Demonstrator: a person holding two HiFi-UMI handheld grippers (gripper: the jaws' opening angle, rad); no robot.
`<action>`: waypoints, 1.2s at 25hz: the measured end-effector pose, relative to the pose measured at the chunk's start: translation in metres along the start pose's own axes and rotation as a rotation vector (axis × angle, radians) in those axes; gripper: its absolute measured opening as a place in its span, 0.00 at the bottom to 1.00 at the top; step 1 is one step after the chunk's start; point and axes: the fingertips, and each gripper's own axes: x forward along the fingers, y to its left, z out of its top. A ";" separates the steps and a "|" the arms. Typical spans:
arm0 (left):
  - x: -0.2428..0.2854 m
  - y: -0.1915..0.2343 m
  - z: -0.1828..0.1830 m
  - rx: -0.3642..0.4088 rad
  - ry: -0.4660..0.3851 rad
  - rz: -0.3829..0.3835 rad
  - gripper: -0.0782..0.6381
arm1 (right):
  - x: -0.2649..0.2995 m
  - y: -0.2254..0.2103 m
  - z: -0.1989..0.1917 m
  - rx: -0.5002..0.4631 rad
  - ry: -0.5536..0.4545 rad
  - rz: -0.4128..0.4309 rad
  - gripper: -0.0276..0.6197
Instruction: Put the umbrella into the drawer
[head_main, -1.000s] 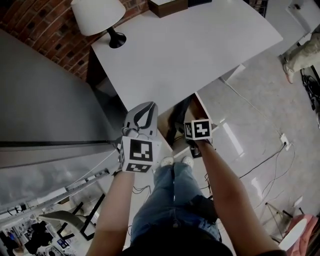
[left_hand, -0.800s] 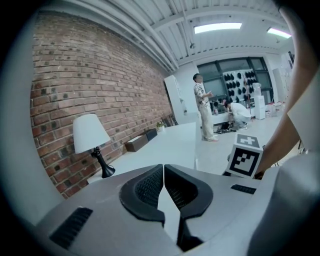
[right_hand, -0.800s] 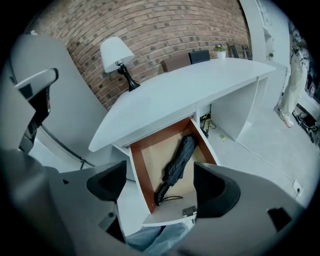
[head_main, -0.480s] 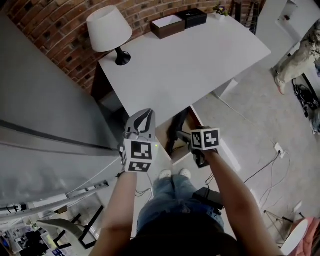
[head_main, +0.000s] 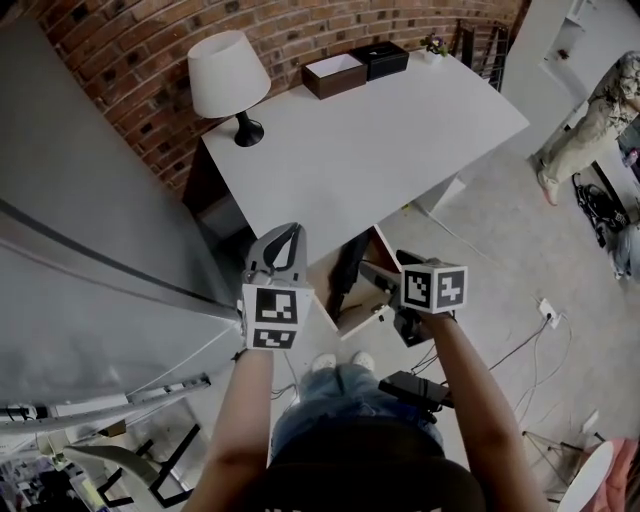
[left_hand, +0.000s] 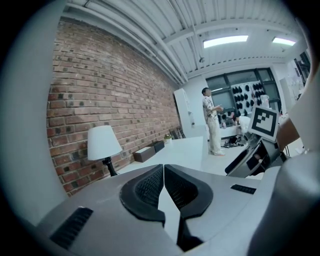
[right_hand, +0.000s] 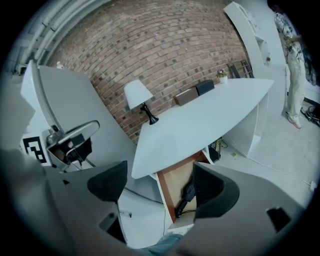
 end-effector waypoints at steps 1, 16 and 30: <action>-0.003 0.000 0.003 -0.005 -0.009 0.002 0.11 | -0.010 0.005 0.005 -0.017 -0.019 0.002 0.67; -0.035 0.017 0.057 0.005 -0.155 0.053 0.11 | -0.145 0.057 0.092 -0.380 -0.447 -0.151 0.36; -0.055 0.026 0.096 0.051 -0.244 0.088 0.11 | -0.218 0.076 0.132 -0.628 -0.669 -0.334 0.04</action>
